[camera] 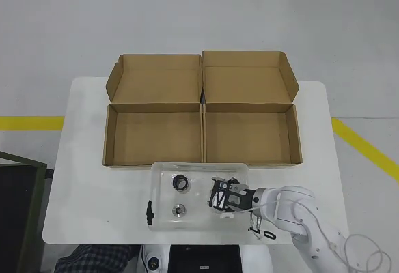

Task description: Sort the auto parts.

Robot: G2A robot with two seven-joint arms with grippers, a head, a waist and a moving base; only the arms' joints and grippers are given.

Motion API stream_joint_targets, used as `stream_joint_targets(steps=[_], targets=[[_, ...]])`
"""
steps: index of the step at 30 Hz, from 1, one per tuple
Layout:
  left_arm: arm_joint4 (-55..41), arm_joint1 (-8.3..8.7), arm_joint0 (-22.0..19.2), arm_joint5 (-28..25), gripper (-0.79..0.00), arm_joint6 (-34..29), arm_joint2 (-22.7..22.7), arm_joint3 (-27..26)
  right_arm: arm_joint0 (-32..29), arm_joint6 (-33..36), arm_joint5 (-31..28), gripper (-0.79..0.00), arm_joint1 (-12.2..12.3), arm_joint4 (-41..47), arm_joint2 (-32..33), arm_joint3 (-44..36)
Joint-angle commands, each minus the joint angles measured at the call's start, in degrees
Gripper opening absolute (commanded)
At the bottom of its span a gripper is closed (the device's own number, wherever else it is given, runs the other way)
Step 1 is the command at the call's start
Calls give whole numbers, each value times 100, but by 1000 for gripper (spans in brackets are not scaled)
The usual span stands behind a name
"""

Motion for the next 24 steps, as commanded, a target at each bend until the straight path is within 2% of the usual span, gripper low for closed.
stream_joint_targets(steps=[1,3,5,14,24], targets=[[0,0,0,0,0,0,0,0,22,33,-3,-594,7,20,-9,3],[0,0,0,0,0,0,0,0,43,70,-6,-665,16,52,-15,6],[0,0,0,0,0,0,0,0,61,100,-22,-785,25,98,-18,-9],[0,0,0,0,0,0,0,0,29,-145,-257,-785,92,581,148,-153],[0,0,0,0,0,0,0,0,71,-1292,-766,-785,144,1518,373,91]])
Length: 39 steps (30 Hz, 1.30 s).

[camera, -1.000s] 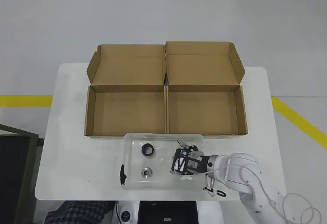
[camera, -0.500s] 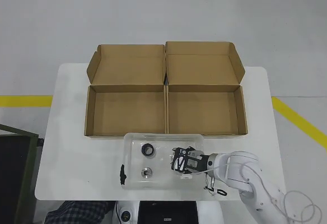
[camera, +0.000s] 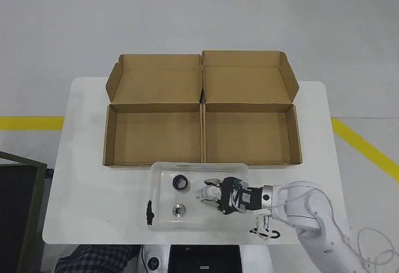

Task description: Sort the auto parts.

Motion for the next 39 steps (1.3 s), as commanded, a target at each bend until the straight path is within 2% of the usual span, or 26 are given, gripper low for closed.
stream_joint_targets(steps=[1,8,21,28,35,39], targets=[[0,0,0,0,0,0,0,0,24,-246,-62,-785,3,165,31,62],[0,0,0,0,0,0,0,0,62,-1187,-168,-785,11,647,241,292],[0,0,0,0,0,0,0,0,21,-2270,306,-785,-1,824,570,329],[0,0,0,0,0,0,0,0,130,-2274,575,-785,-7,745,600,248],[0,0,0,0,0,0,0,0,241,-1812,1380,-785,-6,41,653,137],[0,0,0,0,0,0,0,0,346,-1543,1633,-785,-6,-114,658,166]])
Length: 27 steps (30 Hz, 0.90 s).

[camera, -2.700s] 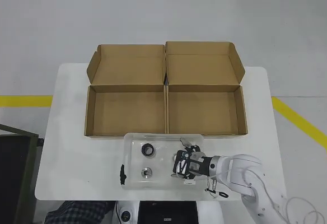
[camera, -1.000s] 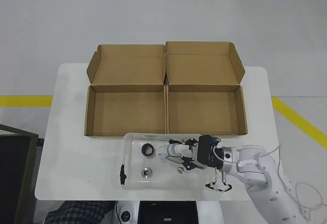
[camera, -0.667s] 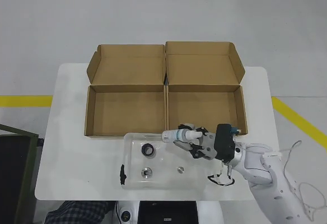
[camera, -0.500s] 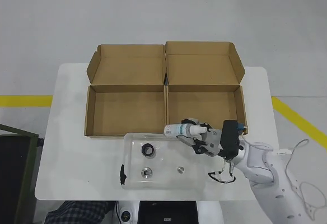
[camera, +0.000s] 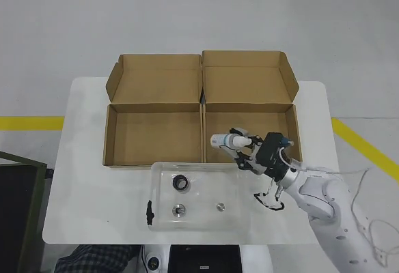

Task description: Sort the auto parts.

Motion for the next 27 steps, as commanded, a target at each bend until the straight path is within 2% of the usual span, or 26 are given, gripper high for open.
stream_joint_targets(steps=[1,4,10,20,27], targets=[[0,0,0,0,0,0,0,0,93,194,66,-785,4,-61,15,40],[0,0,0,0,0,0,0,0,284,725,146,-785,17,-313,-4,28],[0,0,0,0,0,0,0,0,831,1401,109,-785,-4,-146,-205,436],[0,0,0,0,0,0,0,0,1790,1893,138,-785,-115,2,-798,1493],[0,0,0,0,0,0,0,0,2241,2068,237,-785,-195,-84,-1152,1982]])
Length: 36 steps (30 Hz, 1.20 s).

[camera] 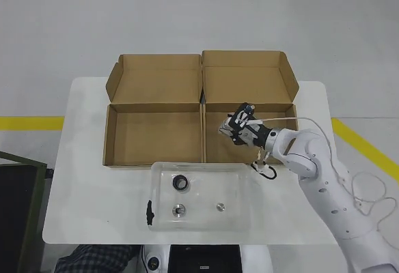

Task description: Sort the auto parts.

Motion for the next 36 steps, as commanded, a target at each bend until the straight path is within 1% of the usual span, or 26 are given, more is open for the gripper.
stream_joint_targets(steps=[1,9,10,12,14,17,18,19,20,21,22,25,29,32,36], targets=[[0,0,0,0,0,0,0,0,88,15,17,-785,-20,-16,-87,124],[0,0,0,0,0,0,0,0,387,-31,105,-785,-116,-22,-421,635],[0,0,0,0,0,0,0,0,418,-34,109,-696,-126,-28,-454,686],[0,0,0,0,0,0,0,0,477,-45,118,-625,-145,-31,-509,782],[0,0,0,0,0,0,0,0,519,-53,119,-529,-161,-32,-555,847],[0,0,0,0,0,0,0,0,563,-54,135,-459,-179,-34,-599,909],[0,0,0,0,0,0,0,0,570,-53,136,-419,-183,-36,-610,916],[0,0,0,0,0,0,0,0,576,-52,133,-342,-186,-33,-618,925],[0,0,0,0,0,0,0,0,584,-48,134,-169,-190,-24,-623,934],[0,0,0,0,0,0,0,0,587,-47,139,-71,-191,-22,-624,938],[0,0,0,0,0,0,0,0,586,-48,147,0,-194,-16,-626,931],[0,0,0,0,0,0,0,0,536,-201,191,0,-181,26,-518,793],[0,0,0,0,0,0,0,0,298,-352,206,0,-105,-16,-200,371],[0,0,0,0,0,0,0,0,50,-276,119,0,-38,-48,19,-75],[0,0,0,0,0,0,0,0,-297,-17,-74,0,40,173,262,-662]])
